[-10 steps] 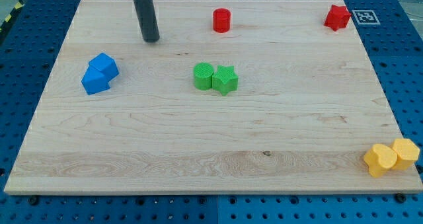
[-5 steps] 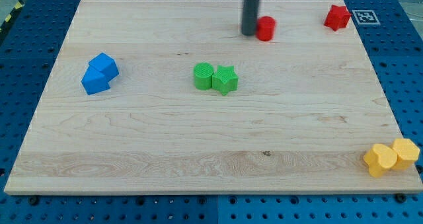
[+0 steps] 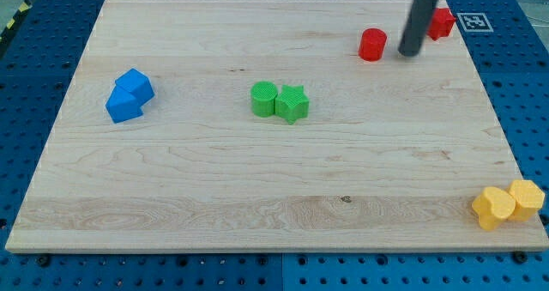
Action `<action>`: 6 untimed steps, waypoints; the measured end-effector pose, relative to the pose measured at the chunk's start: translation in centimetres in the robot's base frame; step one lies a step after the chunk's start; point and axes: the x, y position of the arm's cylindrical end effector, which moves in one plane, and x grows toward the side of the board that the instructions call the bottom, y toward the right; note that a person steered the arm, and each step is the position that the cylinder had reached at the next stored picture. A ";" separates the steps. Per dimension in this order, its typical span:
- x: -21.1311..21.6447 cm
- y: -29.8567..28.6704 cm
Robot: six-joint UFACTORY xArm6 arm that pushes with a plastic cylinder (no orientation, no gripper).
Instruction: Move the red circle to the center right of the board
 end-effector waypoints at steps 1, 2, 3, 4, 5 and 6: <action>0.2 0.3; -2.5 -3.3; -4.7 -8.7; -6.6 -12.0; -9.0 -14.3; -8.4 -16.8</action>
